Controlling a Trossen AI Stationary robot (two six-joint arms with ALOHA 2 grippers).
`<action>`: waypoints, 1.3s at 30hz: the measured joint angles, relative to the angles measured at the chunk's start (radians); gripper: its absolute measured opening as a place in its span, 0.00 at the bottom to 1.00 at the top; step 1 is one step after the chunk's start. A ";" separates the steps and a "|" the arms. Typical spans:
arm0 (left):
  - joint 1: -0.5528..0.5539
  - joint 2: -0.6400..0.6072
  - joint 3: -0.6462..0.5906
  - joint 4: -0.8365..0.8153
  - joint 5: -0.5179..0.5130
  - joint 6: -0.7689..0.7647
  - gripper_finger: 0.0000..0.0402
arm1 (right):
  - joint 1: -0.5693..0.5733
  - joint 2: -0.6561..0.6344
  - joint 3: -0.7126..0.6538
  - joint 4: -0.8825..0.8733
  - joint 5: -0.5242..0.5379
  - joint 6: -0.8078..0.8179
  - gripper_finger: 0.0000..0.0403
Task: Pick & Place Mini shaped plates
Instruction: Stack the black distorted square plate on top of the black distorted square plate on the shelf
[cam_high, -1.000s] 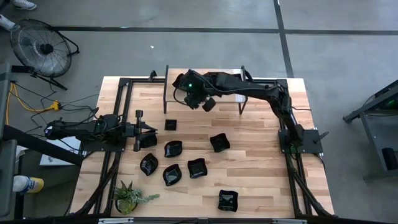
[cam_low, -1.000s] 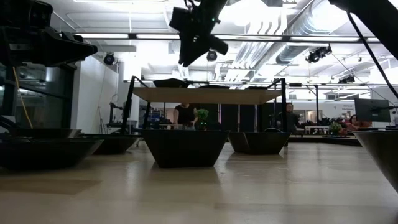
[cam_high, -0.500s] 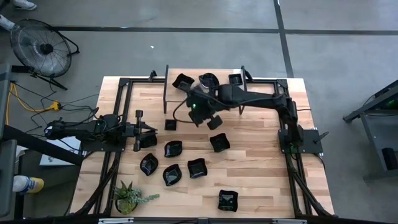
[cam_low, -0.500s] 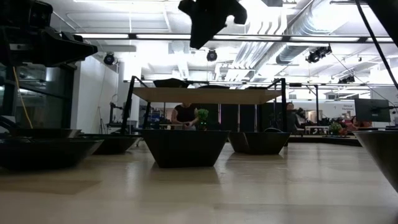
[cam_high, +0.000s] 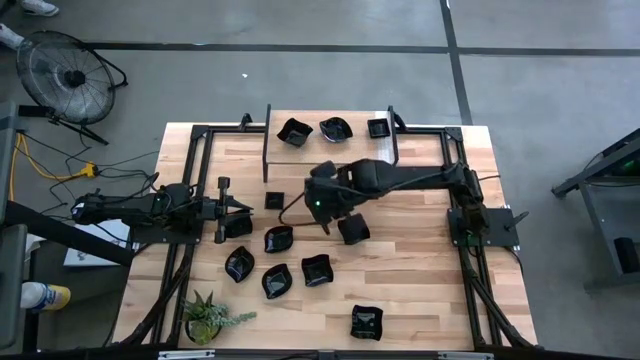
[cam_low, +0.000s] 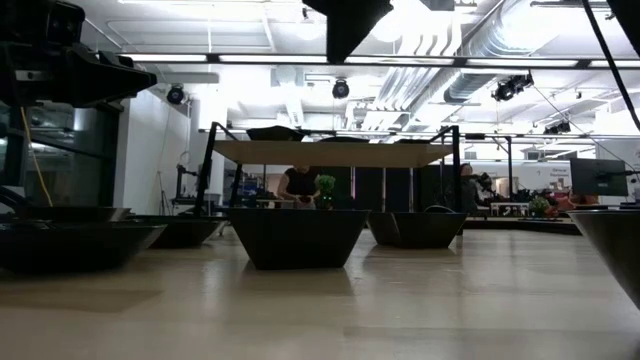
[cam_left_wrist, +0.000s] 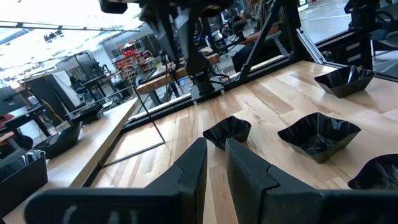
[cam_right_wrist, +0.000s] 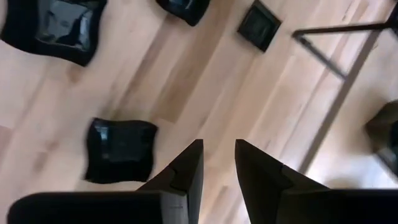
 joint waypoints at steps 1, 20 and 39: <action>0.000 0.000 0.000 0.000 0.000 0.000 0.14 | 0.010 0.000 0.000 -0.014 0.000 0.033 0.22; 0.000 0.000 0.000 0.000 0.000 0.000 0.14 | 0.199 -0.002 -0.033 -0.156 0.060 0.491 0.22; 0.000 0.000 0.000 0.000 0.000 0.000 0.14 | 0.289 -0.149 -0.589 0.328 0.054 0.536 0.22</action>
